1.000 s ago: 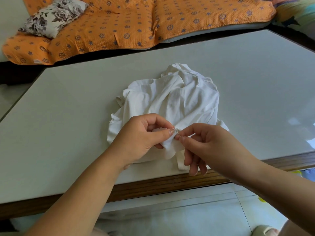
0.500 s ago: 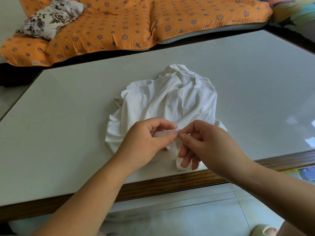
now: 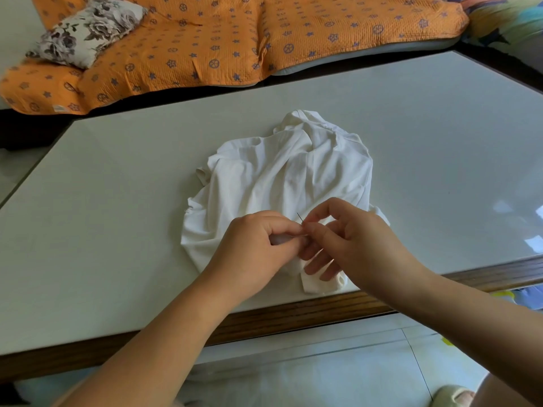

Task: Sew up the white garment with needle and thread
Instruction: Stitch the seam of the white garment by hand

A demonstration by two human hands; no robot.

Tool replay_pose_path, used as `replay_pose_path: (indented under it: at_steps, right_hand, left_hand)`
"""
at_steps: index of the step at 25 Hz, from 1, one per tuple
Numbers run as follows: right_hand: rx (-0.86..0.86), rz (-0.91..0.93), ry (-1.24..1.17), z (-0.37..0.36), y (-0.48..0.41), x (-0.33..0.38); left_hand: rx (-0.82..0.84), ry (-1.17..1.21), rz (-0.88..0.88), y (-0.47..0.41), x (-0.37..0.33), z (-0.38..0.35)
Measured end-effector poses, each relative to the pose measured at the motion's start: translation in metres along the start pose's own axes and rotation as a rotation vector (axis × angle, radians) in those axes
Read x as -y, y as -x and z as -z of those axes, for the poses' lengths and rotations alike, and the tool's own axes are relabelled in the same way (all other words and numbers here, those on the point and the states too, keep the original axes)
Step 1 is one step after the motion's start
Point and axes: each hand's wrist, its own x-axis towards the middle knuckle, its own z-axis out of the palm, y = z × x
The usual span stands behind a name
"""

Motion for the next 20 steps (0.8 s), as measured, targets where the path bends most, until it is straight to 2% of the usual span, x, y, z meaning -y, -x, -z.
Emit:
replay_pose_path:
  at_steps: [3,6,9,14,16,18,20]
  right_hand:
    - [-0.006,0.044,0.224,0.004,-0.003,0.002]
    - [-0.197,0.061,0.29,0.014,-0.019,0.004]
    - [-0.301,-0.041,-0.009,0.034,-0.039,0.008]
    - [-0.228,-0.222,-0.766,0.059,-0.057,0.011]
    - [-0.203,-0.255,-0.971,0.064,-0.061,0.009]
    - [-0.203,-0.235,-1.044,0.068,-0.064,0.006]
    - [-0.262,-0.166,-0.935,0.072,-0.067,0.001]
  left_hand:
    - [0.034,0.045,0.055,0.001,-0.003,-0.001]
    - [0.062,0.116,0.137,-0.001,-0.004,0.002]
    - [0.101,0.218,0.205,-0.001,-0.005,0.005]
    - [0.134,0.317,0.27,-0.002,-0.005,0.009]
    - [0.142,0.333,0.289,-0.002,-0.005,0.01]
    - [0.148,0.353,0.302,-0.001,-0.006,0.01]
    - [0.156,0.367,0.308,-0.001,-0.006,0.012]
